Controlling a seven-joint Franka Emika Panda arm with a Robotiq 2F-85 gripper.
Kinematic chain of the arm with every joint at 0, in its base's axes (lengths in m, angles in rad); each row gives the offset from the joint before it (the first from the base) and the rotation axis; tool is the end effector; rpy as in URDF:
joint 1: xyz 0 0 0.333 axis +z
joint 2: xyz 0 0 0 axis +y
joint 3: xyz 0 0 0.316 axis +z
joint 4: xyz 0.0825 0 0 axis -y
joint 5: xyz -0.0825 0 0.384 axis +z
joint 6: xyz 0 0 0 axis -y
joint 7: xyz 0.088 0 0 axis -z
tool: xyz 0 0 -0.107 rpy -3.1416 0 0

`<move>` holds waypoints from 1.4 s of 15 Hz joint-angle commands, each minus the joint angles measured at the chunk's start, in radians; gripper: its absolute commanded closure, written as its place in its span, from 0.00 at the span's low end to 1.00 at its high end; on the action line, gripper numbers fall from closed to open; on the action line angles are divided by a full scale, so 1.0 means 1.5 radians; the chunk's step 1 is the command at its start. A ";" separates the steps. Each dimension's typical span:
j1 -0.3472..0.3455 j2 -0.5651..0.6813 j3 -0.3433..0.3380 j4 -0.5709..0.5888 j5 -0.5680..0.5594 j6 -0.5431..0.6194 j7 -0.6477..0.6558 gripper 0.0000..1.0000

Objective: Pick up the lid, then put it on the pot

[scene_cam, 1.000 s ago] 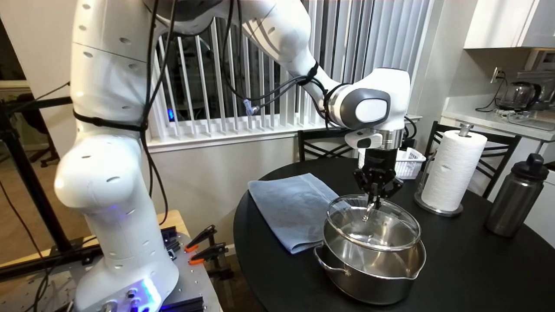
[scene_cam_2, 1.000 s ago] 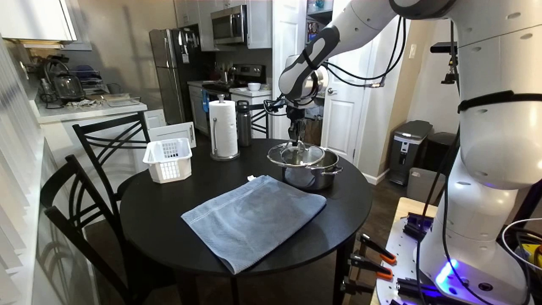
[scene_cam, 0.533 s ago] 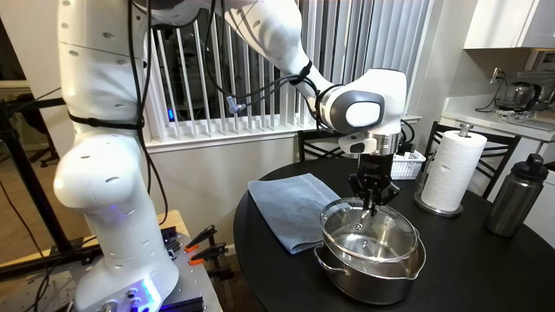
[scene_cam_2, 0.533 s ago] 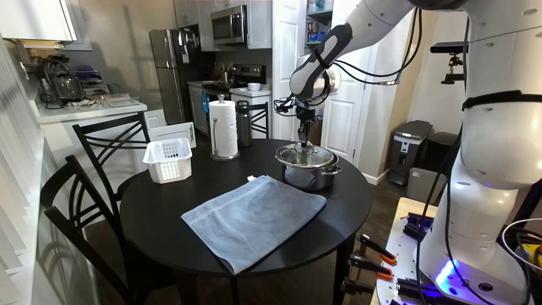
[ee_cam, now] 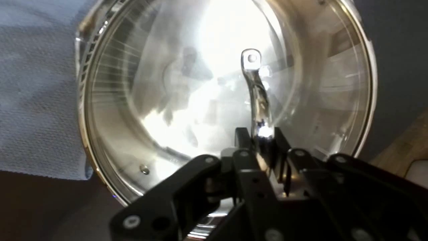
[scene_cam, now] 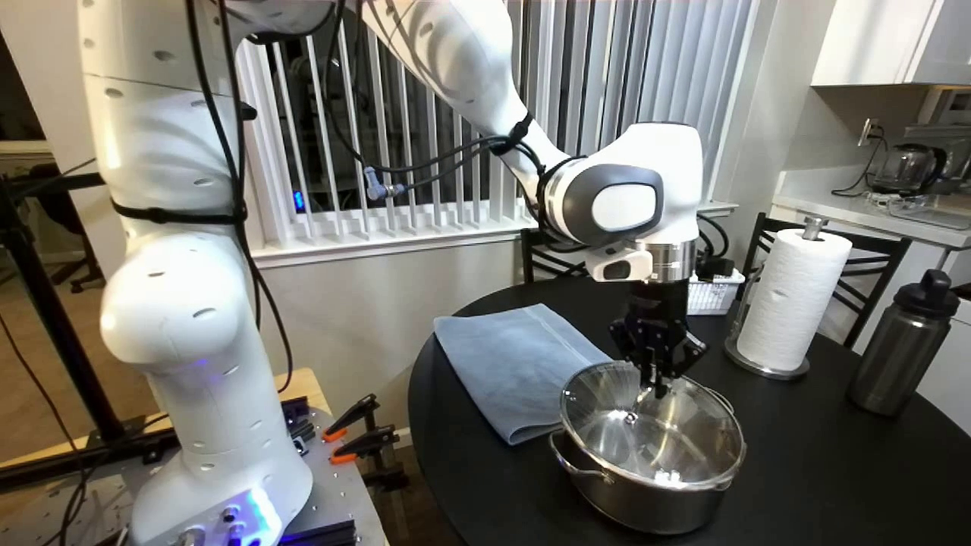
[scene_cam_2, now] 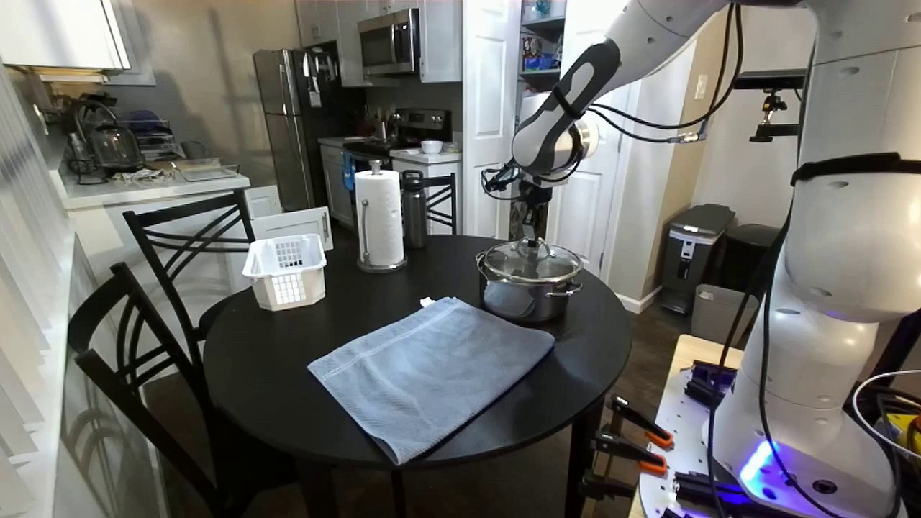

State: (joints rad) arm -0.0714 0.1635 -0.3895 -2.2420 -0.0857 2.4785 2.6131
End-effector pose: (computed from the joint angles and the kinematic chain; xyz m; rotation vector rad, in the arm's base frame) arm 0.4911 -0.2424 0.3085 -0.2184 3.1084 -0.2226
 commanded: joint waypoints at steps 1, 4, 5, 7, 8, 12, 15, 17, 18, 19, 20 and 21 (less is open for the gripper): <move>0.059 -0.006 -0.091 -0.009 0.001 0.032 -0.002 0.95; 0.101 0.001 -0.129 -0.007 0.009 0.033 -0.004 0.95; 0.114 -0.002 -0.134 -0.010 0.009 0.033 -0.004 0.95; 0.137 -0.008 -0.130 -0.014 0.005 0.036 -0.004 0.95; 0.147 -0.009 -0.128 -0.013 0.005 0.036 -0.004 0.95; 0.181 0.002 -0.134 -0.002 0.008 0.035 -0.004 0.95; 0.169 0.002 -0.118 -0.008 0.016 0.026 -0.012 0.95; 0.165 0.000 -0.118 -0.011 0.022 0.026 -0.017 0.95; 0.163 0.000 -0.119 -0.012 0.025 0.026 -0.017 0.95; 0.094 -0.007 -0.052 -0.011 0.007 0.028 -0.004 0.95; 0.080 -0.011 -0.041 -0.013 0.017 0.030 -0.008 0.95; 0.058 -0.013 -0.023 -0.013 0.026 0.029 -0.011 0.95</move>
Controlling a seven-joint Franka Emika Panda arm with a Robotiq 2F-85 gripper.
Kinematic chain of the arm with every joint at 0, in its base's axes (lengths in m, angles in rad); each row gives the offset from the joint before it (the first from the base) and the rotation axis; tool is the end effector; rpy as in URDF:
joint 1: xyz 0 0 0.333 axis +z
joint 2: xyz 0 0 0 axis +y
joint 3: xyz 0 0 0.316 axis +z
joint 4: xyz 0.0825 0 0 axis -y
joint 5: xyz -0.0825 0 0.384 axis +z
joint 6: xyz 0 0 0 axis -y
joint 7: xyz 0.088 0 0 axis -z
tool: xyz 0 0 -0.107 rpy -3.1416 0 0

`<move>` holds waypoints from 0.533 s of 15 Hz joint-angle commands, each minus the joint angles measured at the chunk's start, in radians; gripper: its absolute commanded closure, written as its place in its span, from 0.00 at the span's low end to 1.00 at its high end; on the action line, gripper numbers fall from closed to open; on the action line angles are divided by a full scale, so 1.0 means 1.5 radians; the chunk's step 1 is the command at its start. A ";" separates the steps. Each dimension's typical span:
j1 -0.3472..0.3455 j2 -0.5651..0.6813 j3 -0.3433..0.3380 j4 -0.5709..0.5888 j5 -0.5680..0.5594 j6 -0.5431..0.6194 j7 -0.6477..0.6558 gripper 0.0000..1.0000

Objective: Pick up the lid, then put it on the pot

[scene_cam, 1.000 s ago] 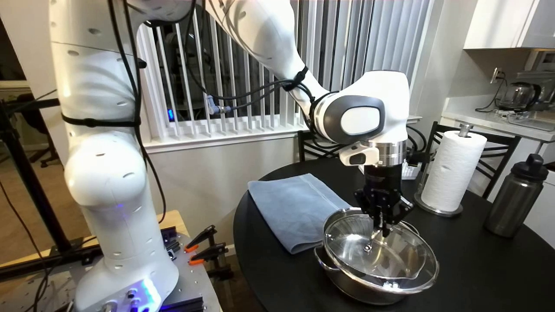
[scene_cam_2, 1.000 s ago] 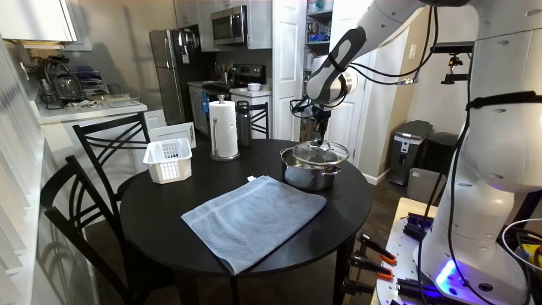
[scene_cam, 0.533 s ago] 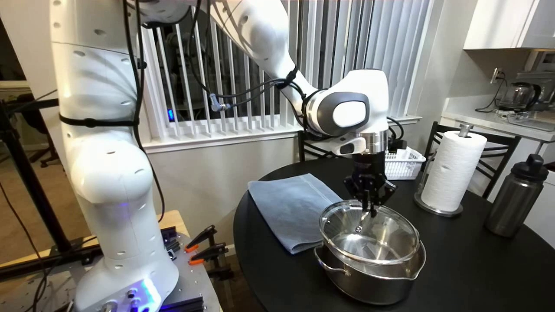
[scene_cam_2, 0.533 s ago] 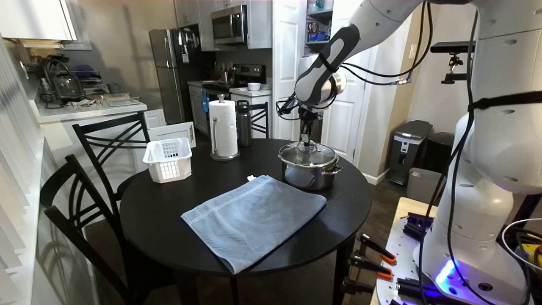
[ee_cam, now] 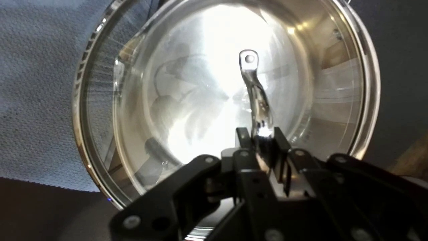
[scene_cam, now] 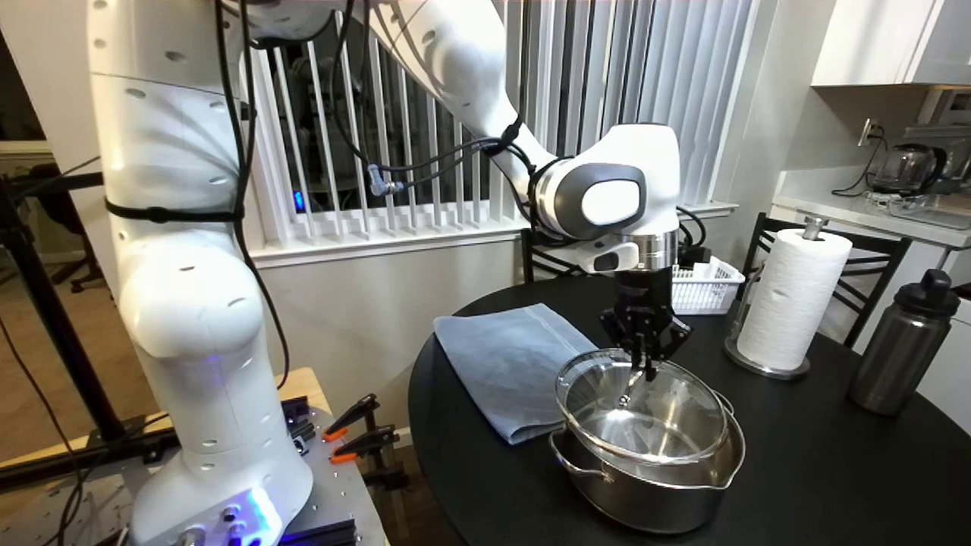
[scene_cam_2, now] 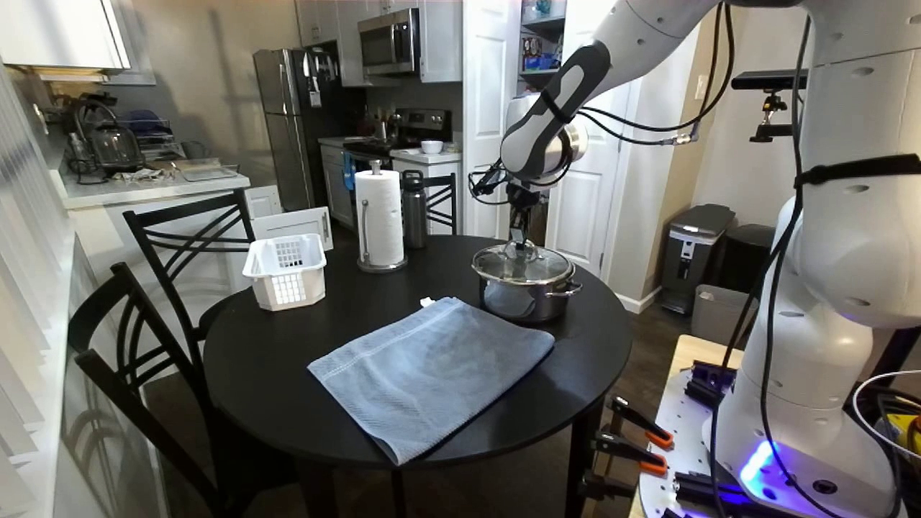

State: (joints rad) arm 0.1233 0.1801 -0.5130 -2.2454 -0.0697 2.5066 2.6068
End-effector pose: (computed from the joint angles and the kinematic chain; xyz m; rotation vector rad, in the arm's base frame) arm 0.5088 -0.2068 0.3066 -0.3258 3.0817 -0.2537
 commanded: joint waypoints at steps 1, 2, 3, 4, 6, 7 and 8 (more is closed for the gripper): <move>-0.090 -0.024 0.071 -0.010 0.016 0.009 0.000 0.95; -0.106 -0.025 0.083 -0.010 0.020 0.010 -0.004 0.95; -0.075 -0.021 0.046 -0.010 0.023 0.013 0.000 0.95; -0.076 -0.019 0.043 -0.009 0.022 0.016 0.000 0.95; -0.058 -0.013 0.017 -0.005 0.018 0.024 0.000 0.95; -0.044 -0.009 -0.001 -0.003 0.015 0.032 0.000 0.95; -0.032 -0.008 -0.014 -0.002 0.013 0.039 0.000 0.95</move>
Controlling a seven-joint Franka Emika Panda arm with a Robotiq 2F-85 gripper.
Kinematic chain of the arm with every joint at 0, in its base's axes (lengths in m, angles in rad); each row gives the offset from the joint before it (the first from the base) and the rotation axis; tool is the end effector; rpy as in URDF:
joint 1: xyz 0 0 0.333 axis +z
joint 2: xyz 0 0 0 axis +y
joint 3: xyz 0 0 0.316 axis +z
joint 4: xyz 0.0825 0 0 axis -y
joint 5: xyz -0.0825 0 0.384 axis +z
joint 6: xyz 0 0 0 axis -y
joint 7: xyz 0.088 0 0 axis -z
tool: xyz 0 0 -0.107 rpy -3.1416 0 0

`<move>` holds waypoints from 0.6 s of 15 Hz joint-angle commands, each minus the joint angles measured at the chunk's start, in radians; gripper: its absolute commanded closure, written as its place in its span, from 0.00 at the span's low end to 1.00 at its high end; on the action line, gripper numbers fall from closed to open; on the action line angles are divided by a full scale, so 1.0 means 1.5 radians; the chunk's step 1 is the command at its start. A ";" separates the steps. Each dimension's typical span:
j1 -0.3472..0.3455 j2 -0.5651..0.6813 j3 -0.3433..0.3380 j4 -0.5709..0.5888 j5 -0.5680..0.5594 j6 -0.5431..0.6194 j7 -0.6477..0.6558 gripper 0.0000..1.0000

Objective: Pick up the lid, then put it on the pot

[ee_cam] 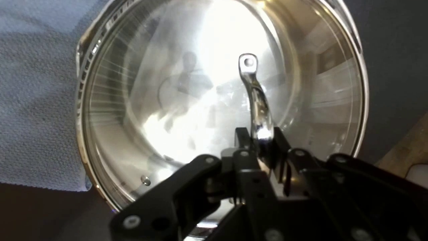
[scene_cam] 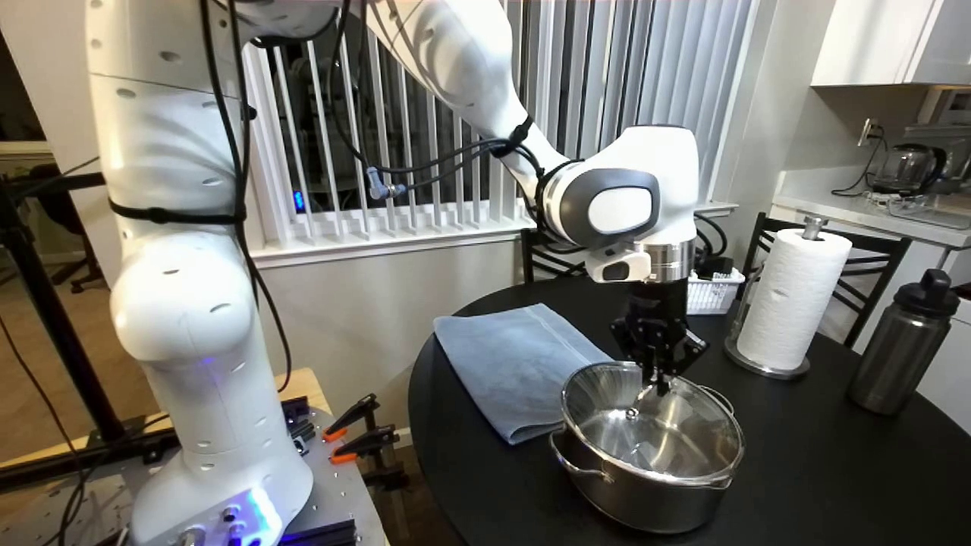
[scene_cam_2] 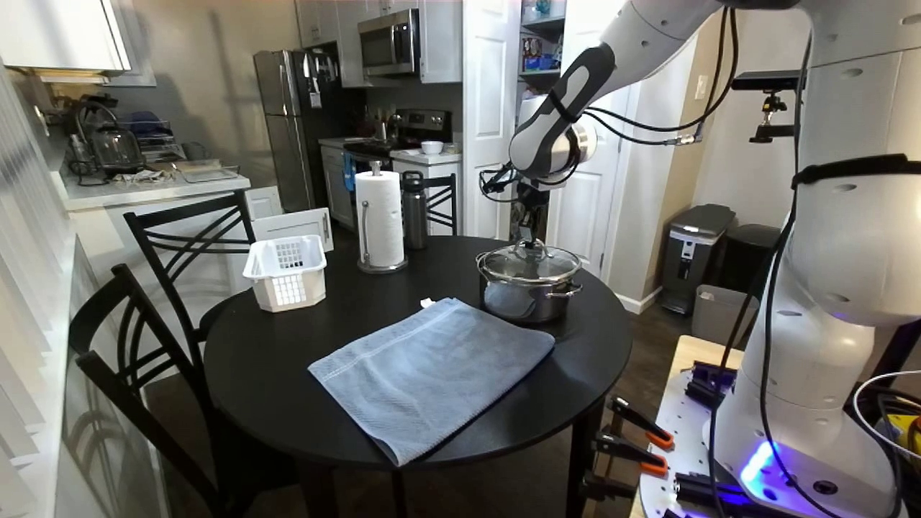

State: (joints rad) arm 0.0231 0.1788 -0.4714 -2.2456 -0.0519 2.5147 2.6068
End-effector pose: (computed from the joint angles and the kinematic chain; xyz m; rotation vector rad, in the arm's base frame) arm 0.4963 -0.2367 0.3061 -0.2128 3.0836 -0.2335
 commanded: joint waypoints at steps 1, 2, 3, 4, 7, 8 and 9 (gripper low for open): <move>0.046 -0.006 -0.054 -0.001 0.001 0.040 0.000 0.95; 0.058 -0.002 -0.065 0.000 0.003 0.045 0.000 0.95; 0.070 0.002 -0.076 0.002 0.004 0.048 0.000 0.95; 0.081 0.006 -0.082 0.003 0.004 0.047 0.000 0.95; 0.105 0.006 -0.078 -0.005 -0.001 0.045 0.000 0.95; 0.117 0.011 -0.081 -0.003 0.001 0.046 0.000 0.95; 0.127 0.015 -0.086 -0.002 0.002 0.048 0.000 0.95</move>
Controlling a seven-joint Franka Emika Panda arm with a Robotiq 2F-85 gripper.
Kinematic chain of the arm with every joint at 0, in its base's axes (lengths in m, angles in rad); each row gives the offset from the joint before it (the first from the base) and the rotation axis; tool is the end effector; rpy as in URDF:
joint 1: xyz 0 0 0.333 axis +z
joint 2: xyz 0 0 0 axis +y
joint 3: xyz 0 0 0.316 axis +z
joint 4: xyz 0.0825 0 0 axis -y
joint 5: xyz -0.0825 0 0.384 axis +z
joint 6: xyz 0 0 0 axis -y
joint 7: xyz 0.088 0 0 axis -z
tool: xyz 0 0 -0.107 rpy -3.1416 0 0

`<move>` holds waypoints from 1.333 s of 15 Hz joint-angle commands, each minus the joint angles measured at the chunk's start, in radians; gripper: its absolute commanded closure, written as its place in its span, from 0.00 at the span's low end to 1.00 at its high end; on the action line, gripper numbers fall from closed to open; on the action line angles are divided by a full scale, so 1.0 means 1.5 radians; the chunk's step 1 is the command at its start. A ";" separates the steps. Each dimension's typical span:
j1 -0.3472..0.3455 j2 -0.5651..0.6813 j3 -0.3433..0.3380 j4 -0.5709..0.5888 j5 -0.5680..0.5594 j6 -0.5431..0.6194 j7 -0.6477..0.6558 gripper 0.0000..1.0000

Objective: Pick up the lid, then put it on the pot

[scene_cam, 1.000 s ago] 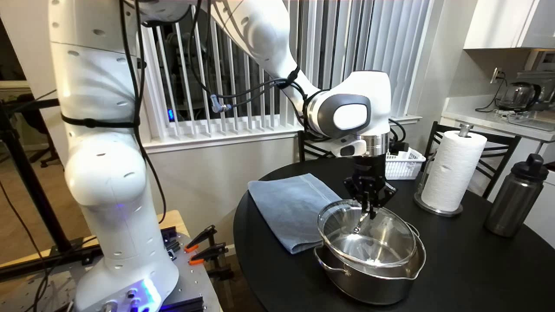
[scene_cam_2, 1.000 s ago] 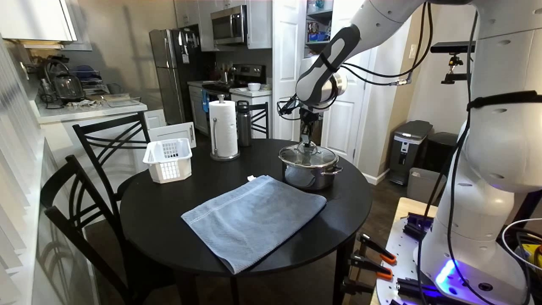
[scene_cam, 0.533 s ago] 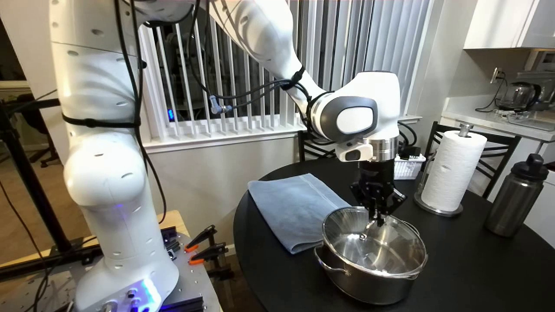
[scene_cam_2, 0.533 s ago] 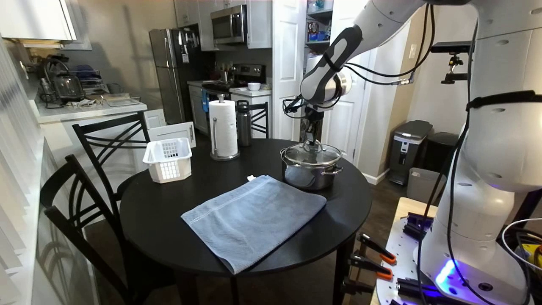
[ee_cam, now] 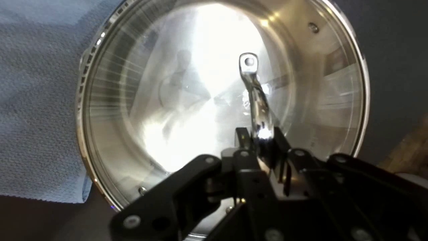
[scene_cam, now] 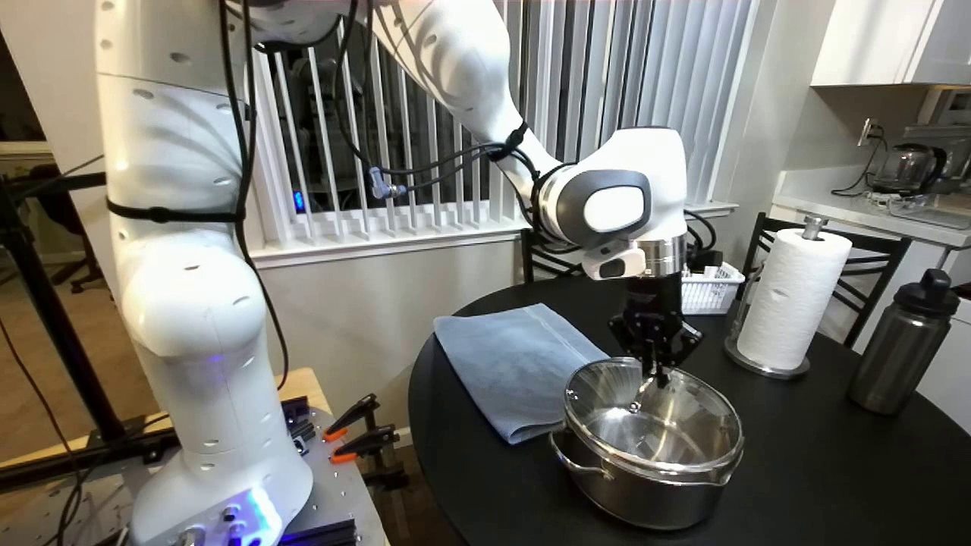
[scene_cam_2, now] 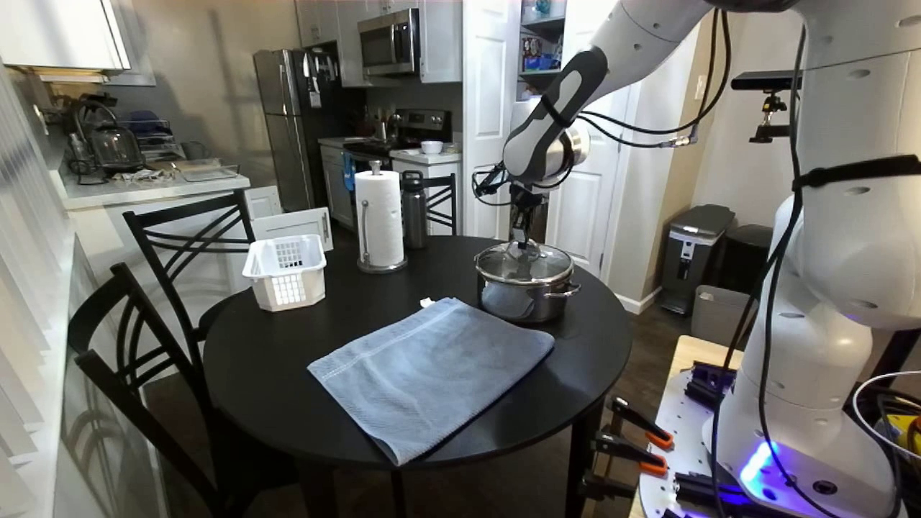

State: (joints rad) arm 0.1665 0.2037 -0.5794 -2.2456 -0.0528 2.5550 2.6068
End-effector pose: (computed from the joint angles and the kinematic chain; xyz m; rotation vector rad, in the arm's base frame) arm 0.5080 -0.2195 0.3038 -0.2778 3.0589 -0.2911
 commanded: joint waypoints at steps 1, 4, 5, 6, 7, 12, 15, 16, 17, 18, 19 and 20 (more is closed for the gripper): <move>0.041 0.005 -0.021 0.001 0.004 0.023 0.000 0.95; 0.063 0.008 -0.043 -0.001 0.006 0.024 0.000 0.95; 0.069 0.007 -0.052 -0.003 0.006 0.025 0.000 0.95; 0.073 0.007 -0.058 -0.003 0.008 0.026 0.000 0.95; 0.081 0.009 -0.068 -0.003 0.010 0.025 0.000 0.57; 0.071 0.017 -0.054 0.002 0.001 0.003 0.000 0.57; 0.071 0.018 -0.053 0.002 0.001 0.003 0.000 0.51; 0.071 0.018 -0.053 0.002 0.001 0.003 0.000 0.51; 0.071 0.018 -0.053 0.002 0.001 0.003 0.000 0.51; 0.071 0.018 -0.053 0.002 0.001 0.003 0.000 0.51; 0.071 0.018 -0.053 0.002 0.001 0.003 0.000 0.51; 0.071 0.018 -0.053 0.002 0.001 0.003 0.000 0.51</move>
State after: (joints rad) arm 0.2726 0.2301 -0.6591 -2.2431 -0.0509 2.5589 2.6068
